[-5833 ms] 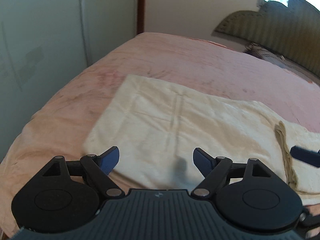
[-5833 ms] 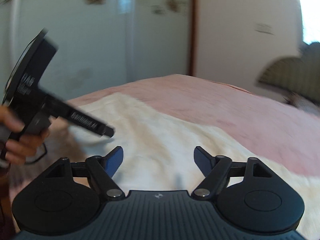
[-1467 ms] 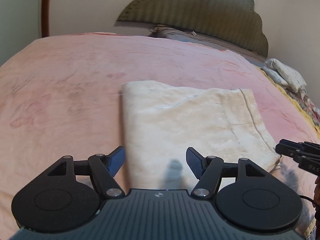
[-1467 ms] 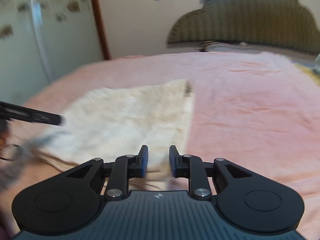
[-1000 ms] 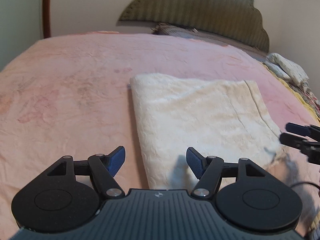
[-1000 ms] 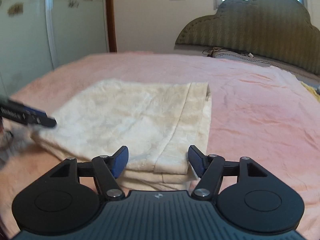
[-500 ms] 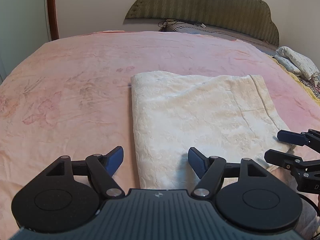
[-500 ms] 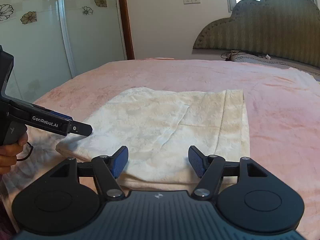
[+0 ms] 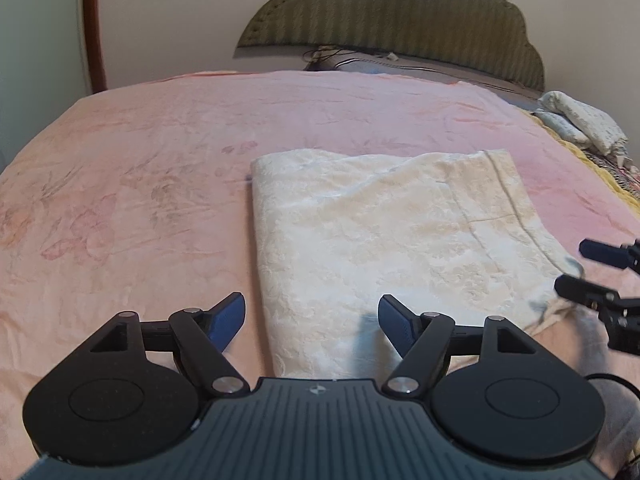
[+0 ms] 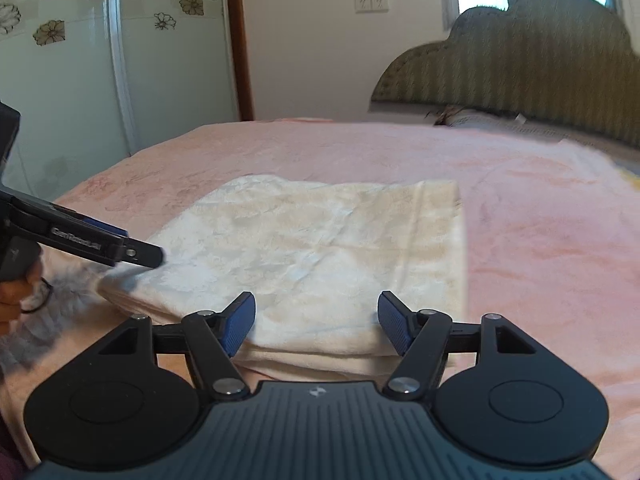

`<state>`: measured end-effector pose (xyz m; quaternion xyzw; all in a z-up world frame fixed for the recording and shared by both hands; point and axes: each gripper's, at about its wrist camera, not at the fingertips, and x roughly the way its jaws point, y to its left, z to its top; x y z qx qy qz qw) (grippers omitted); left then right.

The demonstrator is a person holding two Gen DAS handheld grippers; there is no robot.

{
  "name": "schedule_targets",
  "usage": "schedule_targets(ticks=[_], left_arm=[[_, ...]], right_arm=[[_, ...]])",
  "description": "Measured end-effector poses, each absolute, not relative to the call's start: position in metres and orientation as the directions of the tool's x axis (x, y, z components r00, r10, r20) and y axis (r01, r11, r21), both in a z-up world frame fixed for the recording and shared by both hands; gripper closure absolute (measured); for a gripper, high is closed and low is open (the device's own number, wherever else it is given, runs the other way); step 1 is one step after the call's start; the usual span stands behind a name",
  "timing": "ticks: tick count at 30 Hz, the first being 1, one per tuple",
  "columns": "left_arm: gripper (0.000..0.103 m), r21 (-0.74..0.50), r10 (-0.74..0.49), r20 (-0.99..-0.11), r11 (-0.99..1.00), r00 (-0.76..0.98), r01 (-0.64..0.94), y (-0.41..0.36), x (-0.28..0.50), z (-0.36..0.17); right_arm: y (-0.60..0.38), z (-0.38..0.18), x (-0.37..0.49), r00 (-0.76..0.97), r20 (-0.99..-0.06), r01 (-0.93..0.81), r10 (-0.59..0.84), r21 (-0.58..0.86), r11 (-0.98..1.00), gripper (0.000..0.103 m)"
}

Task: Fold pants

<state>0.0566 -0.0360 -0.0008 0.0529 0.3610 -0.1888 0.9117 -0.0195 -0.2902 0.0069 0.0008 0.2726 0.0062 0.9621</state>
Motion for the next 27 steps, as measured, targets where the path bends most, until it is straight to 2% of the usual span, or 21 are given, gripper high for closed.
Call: schedule_targets(ticks=[2,8,18,27], left_arm=[[0.027,-0.051,-0.335,-0.676,0.910,0.656,0.412,-0.041,0.054,0.002],[0.027,-0.026,-0.405,-0.664,0.853,0.629,0.521,-0.069,0.039,0.006],[0.027,0.012,-0.473,-0.669,0.764,0.573,0.645,-0.115,0.027,0.007],[0.027,-0.018,-0.487,-0.689,0.753,0.537,0.658,-0.131,0.031,0.001]], right_arm=[[-0.299,0.009,-0.029,0.849,-0.523,0.037,-0.069,-0.071,0.997,0.036],[-0.315,0.003,-0.041,0.828,-0.542,0.086,-0.144,-0.131,0.988,0.036],[-0.295,-0.013,-0.026,0.835,-0.501,0.029,-0.229,-0.375,0.927,0.036],[-0.249,-0.039,-0.026,0.889,-0.383,-0.138,-0.250,-0.745,0.652,0.037]])
